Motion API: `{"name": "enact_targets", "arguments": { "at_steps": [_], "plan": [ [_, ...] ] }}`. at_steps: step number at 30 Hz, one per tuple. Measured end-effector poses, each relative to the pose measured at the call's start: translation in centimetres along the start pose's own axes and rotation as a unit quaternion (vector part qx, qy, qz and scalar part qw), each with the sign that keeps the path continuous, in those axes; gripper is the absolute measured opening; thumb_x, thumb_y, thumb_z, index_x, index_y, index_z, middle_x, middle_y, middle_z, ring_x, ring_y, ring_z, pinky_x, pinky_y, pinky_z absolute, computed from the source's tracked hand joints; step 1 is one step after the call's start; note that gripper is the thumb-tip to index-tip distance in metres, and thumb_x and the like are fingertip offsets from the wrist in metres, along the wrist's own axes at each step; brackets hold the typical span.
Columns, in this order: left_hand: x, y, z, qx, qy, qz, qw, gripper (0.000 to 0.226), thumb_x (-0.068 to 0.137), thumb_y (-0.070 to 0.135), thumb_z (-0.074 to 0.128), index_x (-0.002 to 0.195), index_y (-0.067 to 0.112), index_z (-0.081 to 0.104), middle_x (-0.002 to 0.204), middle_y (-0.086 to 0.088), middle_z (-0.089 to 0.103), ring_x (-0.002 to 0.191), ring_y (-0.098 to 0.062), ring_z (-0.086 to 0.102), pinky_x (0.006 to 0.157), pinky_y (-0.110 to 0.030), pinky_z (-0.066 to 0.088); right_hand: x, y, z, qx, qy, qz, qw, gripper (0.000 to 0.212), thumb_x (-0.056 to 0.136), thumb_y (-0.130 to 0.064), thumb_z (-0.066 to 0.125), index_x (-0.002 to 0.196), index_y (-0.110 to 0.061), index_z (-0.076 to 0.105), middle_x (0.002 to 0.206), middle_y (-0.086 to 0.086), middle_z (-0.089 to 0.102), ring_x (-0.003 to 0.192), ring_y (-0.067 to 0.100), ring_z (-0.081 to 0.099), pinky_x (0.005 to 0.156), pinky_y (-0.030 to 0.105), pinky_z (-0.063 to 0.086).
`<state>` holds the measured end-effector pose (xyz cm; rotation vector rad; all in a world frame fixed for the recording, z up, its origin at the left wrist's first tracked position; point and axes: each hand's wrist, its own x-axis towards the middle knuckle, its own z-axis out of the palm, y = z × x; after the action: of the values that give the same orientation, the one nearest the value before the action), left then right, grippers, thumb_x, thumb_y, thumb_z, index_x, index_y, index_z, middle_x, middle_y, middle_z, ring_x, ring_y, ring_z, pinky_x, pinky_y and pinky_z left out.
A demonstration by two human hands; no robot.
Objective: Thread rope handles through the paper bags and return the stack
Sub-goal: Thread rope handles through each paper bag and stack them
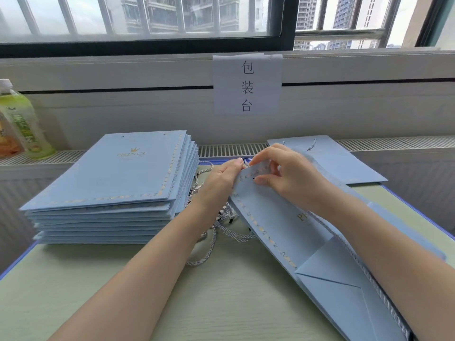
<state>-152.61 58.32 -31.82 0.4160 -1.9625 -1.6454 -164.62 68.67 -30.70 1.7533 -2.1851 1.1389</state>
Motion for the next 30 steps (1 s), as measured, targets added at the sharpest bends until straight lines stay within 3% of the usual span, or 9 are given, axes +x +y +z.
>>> {"name": "enact_targets", "arguments": {
  "at_steps": [4, 6, 10, 14, 18, 21, 25, 30],
  "plan": [
    [0.1, 0.0, -0.4, -0.027, 0.029, -0.019, 0.999, 0.054, 0.1, 0.033, 0.04, 0.05, 0.022, 0.06, 0.05, 0.003, 0.055, 0.044, -0.012, 0.052, 0.045, -0.019, 0.039, -0.1, -0.5, -0.2, 0.01, -0.001, -0.007, 1.0, 0.026, 0.079, -0.01, 0.073, 0.102, -0.019, 0.065, 0.086, 0.003, 0.05, 0.064, 0.007, 0.043, 0.065, 0.011, 0.036],
    [0.1, -0.1, -0.5, -0.044, 0.029, -0.013, 0.999, 0.051, 0.099, 0.032, 0.042, 0.054, 0.021, 0.065, 0.054, -0.001, 0.059, 0.046, -0.014, 0.055, 0.047, -0.019, 0.042, -0.1, -0.6, -0.3, 0.019, -0.001, -0.012, 1.0, 0.026, 0.079, -0.011, 0.073, 0.101, -0.019, 0.065, 0.086, 0.001, 0.051, 0.065, 0.008, 0.045, 0.065, 0.011, 0.036],
    [0.2, -0.3, -0.5, -0.037, 0.031, 0.001, 0.999, 0.046, 0.099, 0.03, 0.044, 0.074, -0.005, 0.062, 0.059, -0.011, 0.058, 0.051, -0.022, 0.054, 0.048, -0.019, 0.044, 0.0, -0.4, 0.0, 0.024, -0.008, -0.022, 0.999, 0.023, 0.081, -0.014, 0.072, 0.103, -0.018, 0.064, 0.088, -0.011, 0.049, 0.07, 0.007, 0.05, 0.067, 0.012, 0.038],
    [0.3, -0.6, -0.4, -0.02, 0.062, 0.039, 0.997, 0.053, 0.099, 0.026, 0.045, 0.078, -0.022, 0.053, 0.071, -0.023, 0.051, 0.063, -0.029, 0.046, 0.056, -0.02, 0.042, -0.1, -0.2, -0.3, 0.041, 0.003, -0.025, 0.999, 0.016, 0.084, -0.018, 0.069, 0.097, -0.018, 0.061, 0.095, -0.011, 0.046, 0.072, 0.008, 0.053, 0.069, 0.01, 0.04],
    [0.0, -0.3, -0.3, 0.01, 0.074, 0.05, 0.996, 0.038, 0.095, 0.022, 0.054, 0.065, -0.001, 0.059, 0.061, -0.013, 0.053, 0.061, -0.023, 0.047, 0.056, -0.029, 0.036, -0.2, 0.1, -0.5, 0.019, -0.011, -0.022, 1.0, 0.016, 0.084, -0.024, 0.069, 0.086, -0.019, 0.054, 0.092, -0.001, 0.054, 0.078, 0.01, 0.055, 0.066, 0.011, 0.04],
    [-0.2, -0.3, -0.4, 0.031, 0.066, 0.061, 0.995, 0.045, 0.086, 0.032, 0.057, 0.069, -0.01, 0.056, 0.064, -0.015, 0.049, 0.06, -0.023, 0.043, 0.056, -0.029, 0.032, -0.3, 0.3, -0.5, -0.008, -0.072, 0.003, 0.997, 0.011, 0.085, -0.023, 0.066, 0.085, -0.015, 0.058, 0.089, 0.003, 0.06, 0.082, 0.014, 0.054, 0.068, 0.017, 0.041],
    [-0.3, -0.4, -0.4, 0.046, 0.058, 0.055, 0.996, 0.045, 0.087, 0.032, 0.057, 0.072, -0.01, 0.054, 0.066, -0.015, 0.048, 0.061, -0.022, 0.042, 0.057, -0.03, 0.031, -0.2, 0.4, -0.2, -0.025, -0.094, 0.015, 0.995, 0.008, 0.089, -0.022, 0.061, 0.086, -0.015, 0.059, 0.09, 0.001, 0.059, 0.084, 0.015, 0.054, 0.071, 0.021, 0.042],
    [0.0, -0.7, -0.4, 0.046, 0.055, 0.032, 0.997, 0.037, 0.096, 0.02, 0.051, 0.061, 0.009, 0.05, 0.054, -0.002, 0.048, 0.052, -0.017, 0.043, 0.052, -0.024, 0.032, -0.6, 0.1, 0.1, -0.018, -0.1, 0.028, 0.994, 0.012, 0.093, -0.024, 0.053, 0.084, -0.016, 0.052, 0.082, -0.005, 0.055, 0.074, 0.012, 0.05, 0.068, 0.024, 0.041]
  ]
}}
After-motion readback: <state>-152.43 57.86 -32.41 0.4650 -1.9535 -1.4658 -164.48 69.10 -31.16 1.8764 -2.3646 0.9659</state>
